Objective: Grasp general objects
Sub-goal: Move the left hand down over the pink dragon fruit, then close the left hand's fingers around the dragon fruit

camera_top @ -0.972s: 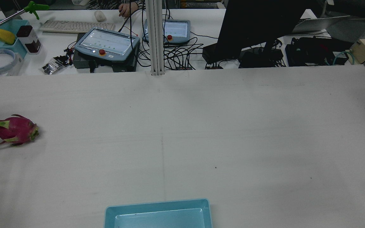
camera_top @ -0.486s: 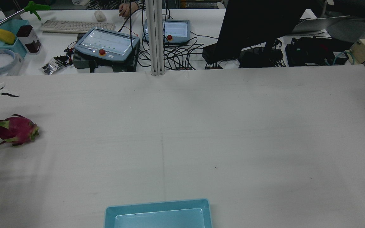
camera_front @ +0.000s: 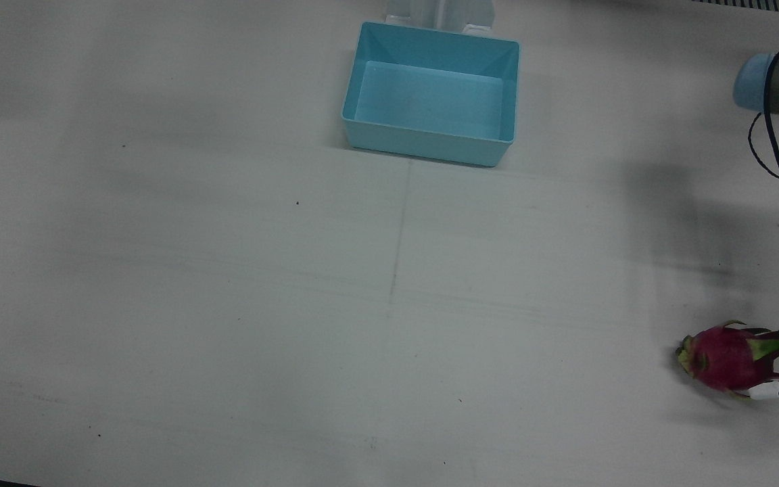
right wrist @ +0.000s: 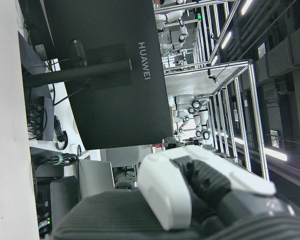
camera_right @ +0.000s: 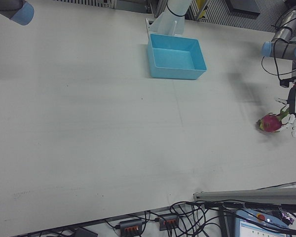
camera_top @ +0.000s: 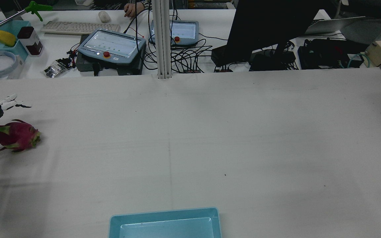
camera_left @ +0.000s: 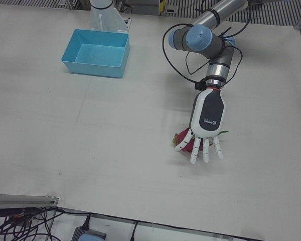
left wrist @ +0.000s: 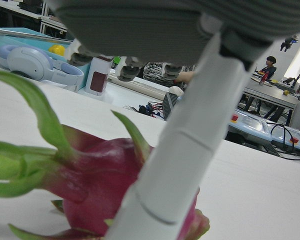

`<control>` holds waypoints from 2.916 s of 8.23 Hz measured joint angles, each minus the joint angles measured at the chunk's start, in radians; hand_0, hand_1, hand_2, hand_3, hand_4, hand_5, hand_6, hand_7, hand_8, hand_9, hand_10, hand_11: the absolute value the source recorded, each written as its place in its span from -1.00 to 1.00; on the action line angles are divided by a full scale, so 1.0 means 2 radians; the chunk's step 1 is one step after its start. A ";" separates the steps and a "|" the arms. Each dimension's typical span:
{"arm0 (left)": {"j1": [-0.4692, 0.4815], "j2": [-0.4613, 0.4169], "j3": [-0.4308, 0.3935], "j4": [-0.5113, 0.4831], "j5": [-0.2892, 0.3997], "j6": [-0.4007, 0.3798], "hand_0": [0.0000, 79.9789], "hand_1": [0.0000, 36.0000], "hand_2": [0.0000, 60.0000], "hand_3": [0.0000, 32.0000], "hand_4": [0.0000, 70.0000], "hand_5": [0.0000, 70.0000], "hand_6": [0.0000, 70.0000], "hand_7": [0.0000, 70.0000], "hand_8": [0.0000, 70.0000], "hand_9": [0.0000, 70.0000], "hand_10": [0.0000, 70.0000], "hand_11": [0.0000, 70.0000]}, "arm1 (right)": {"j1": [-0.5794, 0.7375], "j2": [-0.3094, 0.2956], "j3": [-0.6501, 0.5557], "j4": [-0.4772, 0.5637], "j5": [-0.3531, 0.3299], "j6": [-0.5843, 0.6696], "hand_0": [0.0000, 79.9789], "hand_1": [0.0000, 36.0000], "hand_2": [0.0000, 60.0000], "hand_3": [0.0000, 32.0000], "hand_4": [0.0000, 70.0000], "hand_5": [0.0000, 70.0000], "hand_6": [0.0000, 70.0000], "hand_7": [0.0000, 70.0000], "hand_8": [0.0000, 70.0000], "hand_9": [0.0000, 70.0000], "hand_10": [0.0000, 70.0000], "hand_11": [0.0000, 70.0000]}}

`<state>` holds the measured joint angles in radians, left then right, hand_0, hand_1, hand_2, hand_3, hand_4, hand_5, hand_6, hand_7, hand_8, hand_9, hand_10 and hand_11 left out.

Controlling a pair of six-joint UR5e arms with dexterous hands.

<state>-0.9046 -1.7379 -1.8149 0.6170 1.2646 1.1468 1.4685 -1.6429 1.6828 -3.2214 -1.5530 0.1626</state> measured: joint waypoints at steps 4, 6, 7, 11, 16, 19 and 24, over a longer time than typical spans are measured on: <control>0.026 -0.012 0.024 0.011 -0.030 0.000 1.00 0.99 -1.00 1.00 -1.00 -0.34 -1.00 -0.89 -0.71 -1.00 -1.00 -1.00 | 0.000 0.000 0.000 0.000 0.000 0.000 -1.00 -1.00 -1.00 -1.00 -1.00 -1.00 -1.00 -1.00 -1.00 -1.00 -1.00 -1.00; 0.026 -0.015 0.042 0.008 -0.038 0.000 1.00 0.99 -1.00 1.00 -1.00 -0.35 -1.00 -0.91 -0.71 -1.00 -1.00 -1.00 | 0.000 0.000 0.000 0.000 0.000 0.000 -1.00 -1.00 -1.00 -1.00 -1.00 -1.00 -1.00 -1.00 -1.00 -1.00 -1.00 -1.00; 0.027 -0.018 0.048 0.007 -0.040 0.000 1.00 1.00 -1.00 1.00 -1.00 -0.33 -1.00 -0.90 -0.70 -1.00 -1.00 -1.00 | 0.000 0.000 0.000 0.000 0.000 0.000 -1.00 -1.00 -1.00 -1.00 -1.00 -1.00 -1.00 -1.00 -1.00 -1.00 -1.00 -1.00; 0.042 -0.034 0.071 0.007 -0.043 -0.001 1.00 1.00 -1.00 1.00 -1.00 -0.25 -1.00 -0.83 -0.67 -1.00 -1.00 -1.00 | 0.000 0.000 0.000 0.000 0.000 0.000 -1.00 -1.00 -1.00 -1.00 -1.00 -1.00 -1.00 -1.00 -1.00 -1.00 -1.00 -1.00; 0.056 -0.034 0.072 0.016 -0.064 -0.001 1.00 1.00 -1.00 0.62 -1.00 0.68 -1.00 -0.32 -0.45 -0.68 -0.75 -0.51 | 0.000 0.000 0.000 0.000 0.000 0.000 -1.00 -1.00 -1.00 -1.00 -1.00 -1.00 -1.00 -1.00 -1.00 -1.00 -1.00 -1.00; 0.065 -0.034 0.073 0.021 -0.076 0.000 1.00 1.00 -0.86 -1.00 -0.59 1.00 -0.51 0.30 -0.17 -0.25 -0.36 0.03 | 0.000 0.000 0.000 0.000 0.000 0.000 -1.00 -1.00 -1.00 -1.00 -1.00 -1.00 -1.00 -1.00 -1.00 -1.00 -1.00 -1.00; 0.070 -0.039 0.067 0.036 -0.101 0.000 1.00 1.00 0.32 -1.00 -0.13 1.00 0.49 1.00 0.82 1.00 0.29 0.88 | 0.000 0.000 0.000 0.000 0.000 0.000 -1.00 -1.00 -1.00 -1.00 -1.00 -1.00 -1.00 -1.00 -1.00 -1.00 -1.00 -1.00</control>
<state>-0.7640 -1.8157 -1.6818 0.6882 1.0629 1.1459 1.4683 -1.6429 1.6828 -3.2214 -1.5529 0.1626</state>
